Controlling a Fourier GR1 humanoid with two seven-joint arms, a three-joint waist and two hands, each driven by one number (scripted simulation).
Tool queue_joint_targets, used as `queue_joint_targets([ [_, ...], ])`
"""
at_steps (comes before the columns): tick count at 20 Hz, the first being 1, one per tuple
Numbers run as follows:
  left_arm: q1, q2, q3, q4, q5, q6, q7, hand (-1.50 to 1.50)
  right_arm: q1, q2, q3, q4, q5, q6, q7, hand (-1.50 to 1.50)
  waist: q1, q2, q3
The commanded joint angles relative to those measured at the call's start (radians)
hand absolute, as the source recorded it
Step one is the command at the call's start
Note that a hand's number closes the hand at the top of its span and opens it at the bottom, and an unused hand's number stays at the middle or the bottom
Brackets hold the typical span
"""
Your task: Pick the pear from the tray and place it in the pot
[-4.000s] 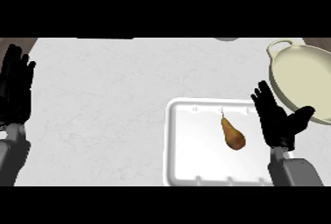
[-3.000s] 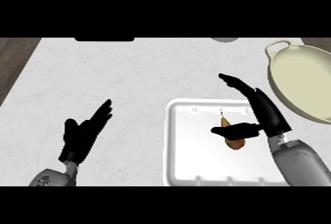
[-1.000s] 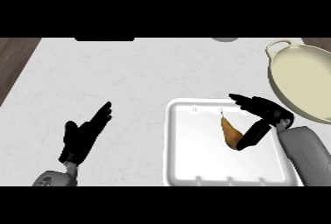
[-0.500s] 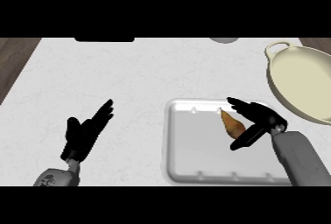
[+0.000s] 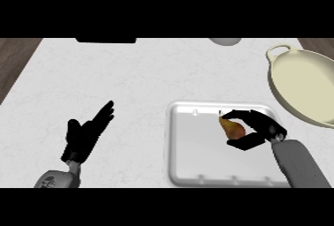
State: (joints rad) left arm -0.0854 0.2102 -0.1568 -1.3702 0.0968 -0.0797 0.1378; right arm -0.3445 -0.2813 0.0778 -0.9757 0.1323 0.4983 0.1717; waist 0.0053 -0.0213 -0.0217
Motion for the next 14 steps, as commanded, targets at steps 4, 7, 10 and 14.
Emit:
queue_joint_targets([
  [4, -0.018, -0.026, -0.007, 0.021, -0.013, 0.003, -0.005, 0.00, 0.022, 0.053, -0.013, 0.138, 0.002, -0.008, -0.096, 1.50, 0.006, 0.027, 0.023],
  [7, -0.014, -0.018, 0.006, 0.039, -0.012, -0.004, -0.026, 0.00, 0.030, 0.087, -0.031, 0.149, -0.013, -0.033, -0.106, 1.50, 0.006, 0.028, 0.022],
  [10, -0.023, -0.037, -0.009, 0.024, -0.028, 0.021, 0.005, 0.00, 0.121, -0.034, -0.104, 0.121, -0.015, -0.051, -0.283, 1.50, -0.012, 0.025, 0.024],
  [14, 0.034, -0.001, 0.051, 0.008, 0.010, 0.024, -0.008, 0.00, 0.194, -0.229, -0.415, 0.094, -0.170, -0.166, -0.439, 1.50, -0.106, 0.011, 0.029],
])
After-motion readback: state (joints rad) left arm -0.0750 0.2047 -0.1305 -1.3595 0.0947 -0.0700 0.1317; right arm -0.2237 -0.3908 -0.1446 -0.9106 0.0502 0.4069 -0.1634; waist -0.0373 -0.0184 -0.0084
